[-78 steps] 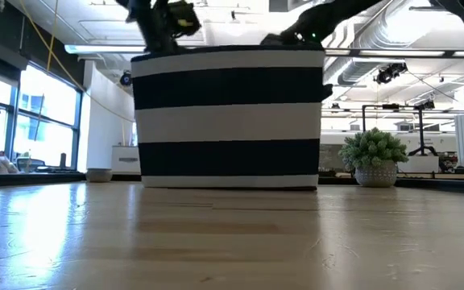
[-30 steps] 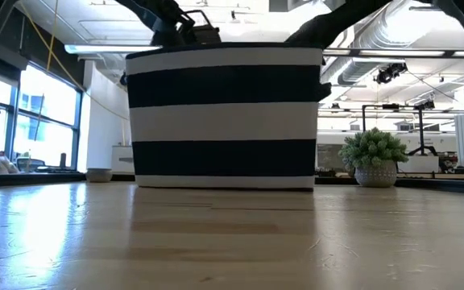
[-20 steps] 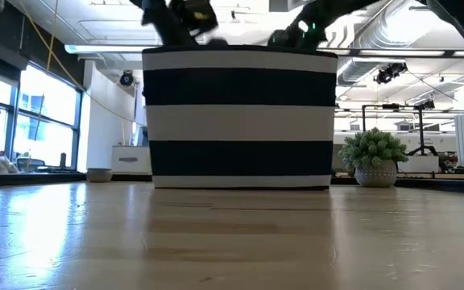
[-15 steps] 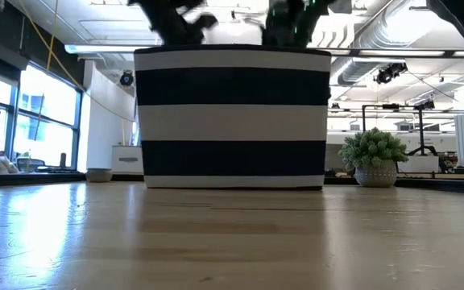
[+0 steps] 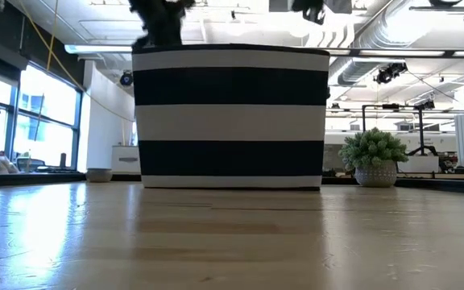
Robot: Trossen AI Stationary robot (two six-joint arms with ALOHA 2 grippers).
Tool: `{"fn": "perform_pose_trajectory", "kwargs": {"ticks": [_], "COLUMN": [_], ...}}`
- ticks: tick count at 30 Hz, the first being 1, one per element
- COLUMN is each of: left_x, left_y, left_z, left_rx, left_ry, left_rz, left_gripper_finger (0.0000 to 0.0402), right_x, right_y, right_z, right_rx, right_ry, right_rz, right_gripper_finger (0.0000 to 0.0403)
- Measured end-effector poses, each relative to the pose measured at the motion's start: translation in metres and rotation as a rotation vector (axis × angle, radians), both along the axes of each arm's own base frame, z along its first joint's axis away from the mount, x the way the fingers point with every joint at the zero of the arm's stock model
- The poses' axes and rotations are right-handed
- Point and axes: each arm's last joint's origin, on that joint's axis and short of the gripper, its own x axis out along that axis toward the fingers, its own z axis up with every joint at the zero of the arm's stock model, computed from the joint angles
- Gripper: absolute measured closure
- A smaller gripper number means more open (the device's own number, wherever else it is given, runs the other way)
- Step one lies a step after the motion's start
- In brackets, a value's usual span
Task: Sort clothes
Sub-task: Return to Home Position
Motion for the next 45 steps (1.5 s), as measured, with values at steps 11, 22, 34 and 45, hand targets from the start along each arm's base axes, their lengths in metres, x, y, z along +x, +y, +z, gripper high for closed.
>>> {"fn": "perform_pose_trajectory", "kwargs": {"ticks": [11,22,34,45], "left_x": [-0.084,-0.166,-0.218,-0.237], "left_y": [-0.05,-0.094,-0.121,-0.131], "left_z": [0.08,0.109,0.109,0.107], "left_rx": [0.255,0.318,0.274,0.158], "left_ry": [-0.332,-0.577,-0.699,-0.813], "left_rz": [-0.076,-0.037,0.039,0.106], "left_gripper_finger": [0.0401,0.0401,0.0401,0.0401], "right_x": [-0.11,-0.213,-0.194,-0.176], "right_y": [0.074,0.124,0.118,0.115], "right_z": [0.038,-0.022,-0.129,-0.21], "right_rx": [0.12,0.2,0.258,0.509], "right_ry": [-0.359,-0.826,-1.211,-1.358], "right_rz": [-0.059,-0.357,-0.125,-0.135], "right_gripper_finger": [0.0403,0.0403,0.0403,0.0403]}}
